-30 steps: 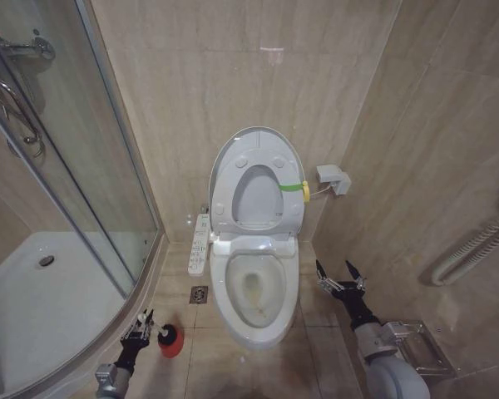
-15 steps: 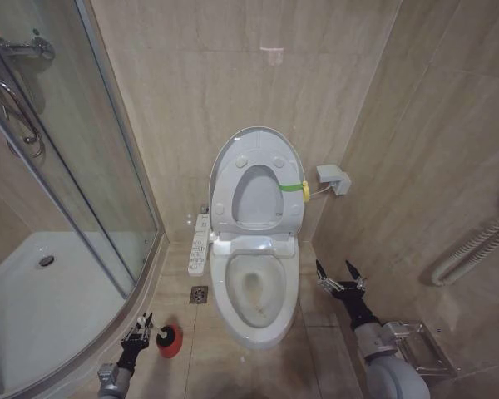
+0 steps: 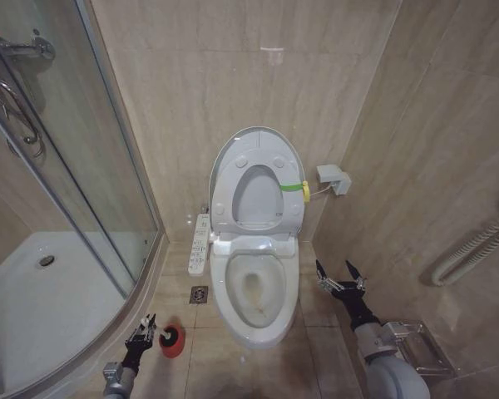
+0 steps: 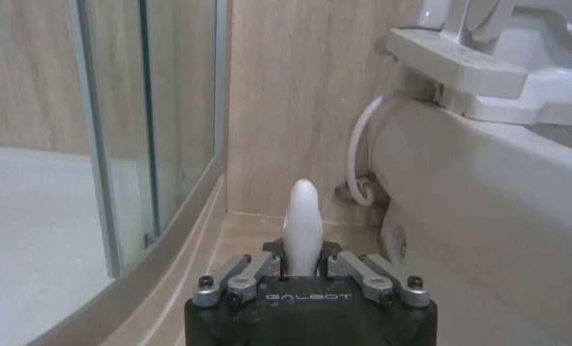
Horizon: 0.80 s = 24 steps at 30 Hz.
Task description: Open the toilet lid, clean the toilet bowl with a toilet brush, close the toilet lid, and flush.
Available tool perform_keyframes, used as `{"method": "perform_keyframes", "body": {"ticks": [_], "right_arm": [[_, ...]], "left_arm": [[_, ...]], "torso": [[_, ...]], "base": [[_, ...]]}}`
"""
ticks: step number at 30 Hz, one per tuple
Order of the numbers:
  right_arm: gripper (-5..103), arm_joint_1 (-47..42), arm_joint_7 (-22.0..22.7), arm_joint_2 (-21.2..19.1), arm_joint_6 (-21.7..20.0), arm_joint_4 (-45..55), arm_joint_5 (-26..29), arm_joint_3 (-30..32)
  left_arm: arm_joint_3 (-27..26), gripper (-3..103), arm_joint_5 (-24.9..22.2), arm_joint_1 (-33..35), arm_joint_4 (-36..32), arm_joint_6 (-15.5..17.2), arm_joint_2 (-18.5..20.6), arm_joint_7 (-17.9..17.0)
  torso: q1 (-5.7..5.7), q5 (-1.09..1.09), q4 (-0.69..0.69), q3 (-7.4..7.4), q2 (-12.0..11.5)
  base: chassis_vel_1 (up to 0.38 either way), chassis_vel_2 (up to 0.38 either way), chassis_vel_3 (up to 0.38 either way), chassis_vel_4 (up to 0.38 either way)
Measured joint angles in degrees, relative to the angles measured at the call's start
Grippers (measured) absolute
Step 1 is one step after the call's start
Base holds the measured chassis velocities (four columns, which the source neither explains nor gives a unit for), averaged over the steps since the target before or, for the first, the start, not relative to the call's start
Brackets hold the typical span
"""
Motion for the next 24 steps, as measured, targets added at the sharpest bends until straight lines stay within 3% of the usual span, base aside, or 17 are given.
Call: {"method": "perform_keyframes", "body": {"ticks": [18,19,24], "right_arm": [[100,0.0,0.0,0.0,0.0,0.0,0.0,0.0],[100,0.0,0.0,0.0,0.0,0.0,0.0,0.0],[100,0.0,0.0,0.0,0.0,0.0,0.0,0.0]], "left_arm": [[-0.3,22,0.2,1.2,-0.9,1.8,1.0,0.2],[-0.4,33,0.2,1.3,-0.9,1.8,1.1,0.2],[-0.6,33,0.2,1.3,-1.1,1.9,1.3,0.2]], "torso": [[0.00,0.00,0.00,0.00,0.0],[-0.01,0.00,0.00,0.00,0.0],[-0.01,0.00,0.00,0.00,0.0]], "base": [[0.000,0.000,0.000,0.000],[0.000,0.000,0.000,0.000],[0.000,0.000,0.000,0.000]]}}
